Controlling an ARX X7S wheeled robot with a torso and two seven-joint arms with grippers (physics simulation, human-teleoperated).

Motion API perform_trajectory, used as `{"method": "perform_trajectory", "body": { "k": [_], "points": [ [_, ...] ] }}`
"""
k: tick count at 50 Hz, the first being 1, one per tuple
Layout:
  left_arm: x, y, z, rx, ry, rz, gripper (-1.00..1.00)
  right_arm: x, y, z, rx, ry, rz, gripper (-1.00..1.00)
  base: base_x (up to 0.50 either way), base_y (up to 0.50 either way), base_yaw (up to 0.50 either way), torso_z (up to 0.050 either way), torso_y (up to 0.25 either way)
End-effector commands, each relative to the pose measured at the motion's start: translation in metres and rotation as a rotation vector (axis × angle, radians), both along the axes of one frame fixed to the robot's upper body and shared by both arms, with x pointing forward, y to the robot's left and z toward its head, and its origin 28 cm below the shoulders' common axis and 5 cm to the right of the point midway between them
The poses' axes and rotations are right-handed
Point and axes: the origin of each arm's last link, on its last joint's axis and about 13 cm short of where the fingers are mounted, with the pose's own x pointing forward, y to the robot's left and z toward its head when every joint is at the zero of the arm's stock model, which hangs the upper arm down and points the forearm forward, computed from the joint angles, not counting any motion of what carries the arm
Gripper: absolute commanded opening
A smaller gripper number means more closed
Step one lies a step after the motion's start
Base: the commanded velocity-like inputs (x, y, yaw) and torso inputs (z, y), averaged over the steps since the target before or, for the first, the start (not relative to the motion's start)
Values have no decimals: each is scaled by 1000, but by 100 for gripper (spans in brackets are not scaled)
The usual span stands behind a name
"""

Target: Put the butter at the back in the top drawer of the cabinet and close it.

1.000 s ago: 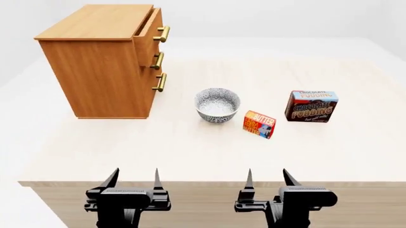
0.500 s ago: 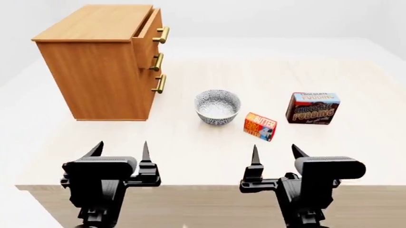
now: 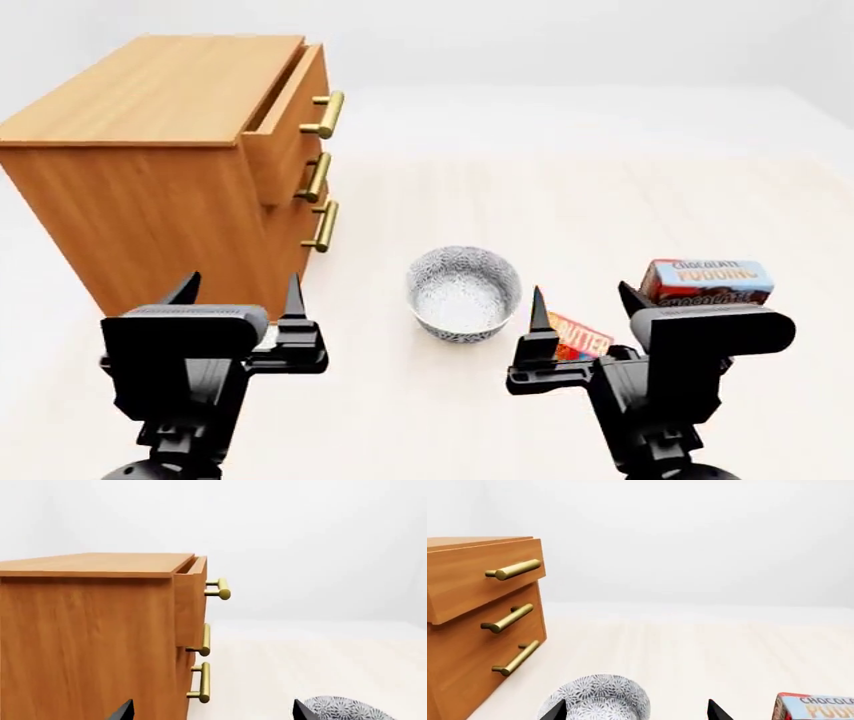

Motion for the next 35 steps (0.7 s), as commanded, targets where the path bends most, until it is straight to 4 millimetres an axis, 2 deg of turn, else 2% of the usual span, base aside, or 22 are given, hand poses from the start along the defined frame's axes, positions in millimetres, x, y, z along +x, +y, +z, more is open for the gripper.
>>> {"method": "perform_trajectory", "body": {
  "k": [1,22,35],
  "points": [
    [-2,0,3,0,-6,-2,100,-2,0,3,-2,-6,1,100,500,0,0,0,0],
    [-4,0,4,-3,-9,-4,100,-6,-1,4,4,-18,-9,100,494,0,0,0,1],
    [-6,-1,13,9,16,-18,100,-17,-4,1,4,-25,-34,100,23,0,0,0,0]
  ]
}}
